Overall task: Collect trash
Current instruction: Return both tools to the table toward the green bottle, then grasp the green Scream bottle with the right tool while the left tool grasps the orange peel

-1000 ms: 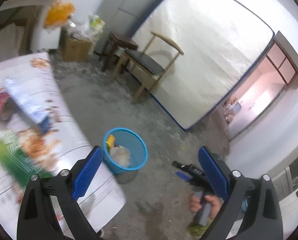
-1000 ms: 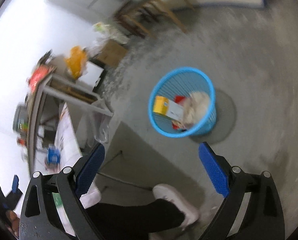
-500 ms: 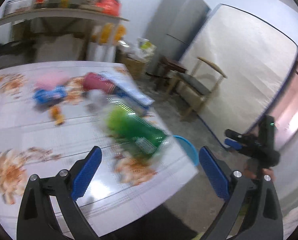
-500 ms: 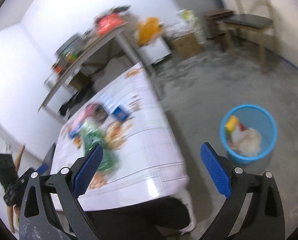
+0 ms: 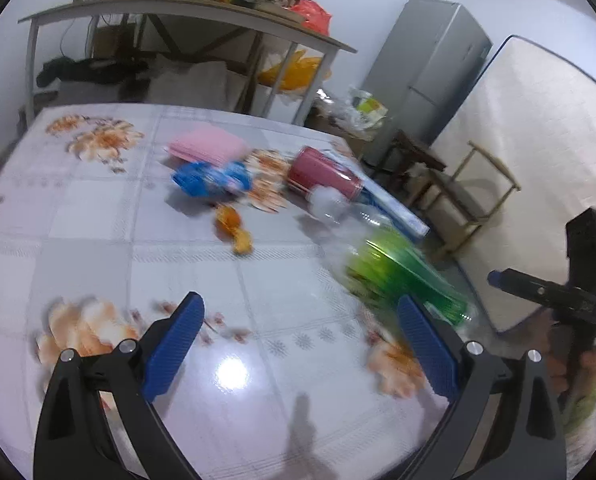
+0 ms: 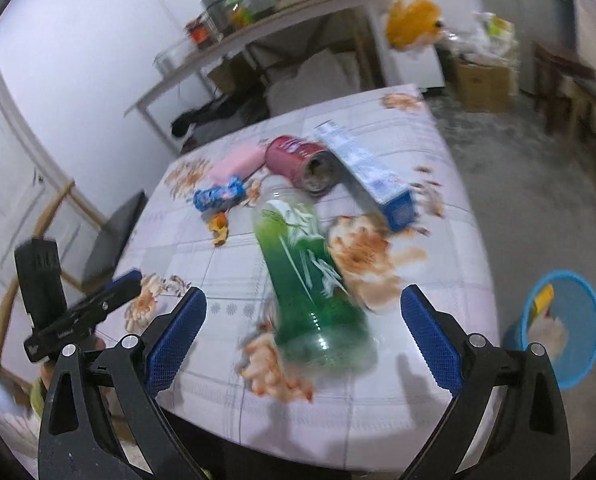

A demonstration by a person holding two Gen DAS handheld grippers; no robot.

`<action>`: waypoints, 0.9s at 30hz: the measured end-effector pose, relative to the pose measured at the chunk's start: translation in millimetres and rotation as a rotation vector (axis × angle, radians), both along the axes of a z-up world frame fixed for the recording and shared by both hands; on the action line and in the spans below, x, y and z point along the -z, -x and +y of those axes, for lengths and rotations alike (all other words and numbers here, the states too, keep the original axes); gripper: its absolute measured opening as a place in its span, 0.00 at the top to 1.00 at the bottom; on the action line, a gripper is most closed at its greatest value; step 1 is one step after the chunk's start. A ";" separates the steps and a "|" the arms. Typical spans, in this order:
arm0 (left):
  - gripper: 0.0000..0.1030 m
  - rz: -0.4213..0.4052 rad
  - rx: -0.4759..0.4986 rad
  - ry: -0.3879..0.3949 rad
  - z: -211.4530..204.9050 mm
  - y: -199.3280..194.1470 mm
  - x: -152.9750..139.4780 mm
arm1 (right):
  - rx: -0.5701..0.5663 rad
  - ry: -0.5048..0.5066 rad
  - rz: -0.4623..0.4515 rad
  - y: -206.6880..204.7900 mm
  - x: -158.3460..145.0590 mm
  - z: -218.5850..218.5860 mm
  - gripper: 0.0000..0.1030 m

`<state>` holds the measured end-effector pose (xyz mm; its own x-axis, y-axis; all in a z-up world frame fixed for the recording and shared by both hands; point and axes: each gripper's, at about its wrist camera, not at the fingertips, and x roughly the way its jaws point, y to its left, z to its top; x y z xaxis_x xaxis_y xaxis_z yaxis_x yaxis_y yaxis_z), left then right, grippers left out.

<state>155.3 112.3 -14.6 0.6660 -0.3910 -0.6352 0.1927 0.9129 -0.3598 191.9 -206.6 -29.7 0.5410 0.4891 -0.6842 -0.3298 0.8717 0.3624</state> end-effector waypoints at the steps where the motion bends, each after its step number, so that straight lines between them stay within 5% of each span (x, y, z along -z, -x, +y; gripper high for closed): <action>1: 0.11 0.013 -0.001 -0.014 2.3 -10.3 2.0 | -0.029 0.018 0.010 -10.3 1.2 10.3 0.09; 14: 0.38 0.196 0.038 -0.165 0.7 -122.9 48.6 | -0.118 0.182 0.198 -69.7 37.6 57.6 0.22; 19: 0.53 0.177 0.007 -0.216 -1.7 -134.4 52.5 | -0.131 0.191 0.228 -70.5 46.8 61.1 0.36; 21: 0.68 0.168 -0.009 -0.244 -2.5 -133.2 52.6 | -0.130 0.191 0.234 -70.4 49.6 61.0 0.41; 24: 0.84 0.169 0.001 -0.239 -1.0 -131.5 53.0 | -0.130 0.180 0.230 -69.1 49.7 60.8 0.42; 27: 0.89 0.163 -0.003 -0.238 1.7 -124.0 51.1 | -0.130 0.178 0.227 -63.0 49.3 58.8 0.43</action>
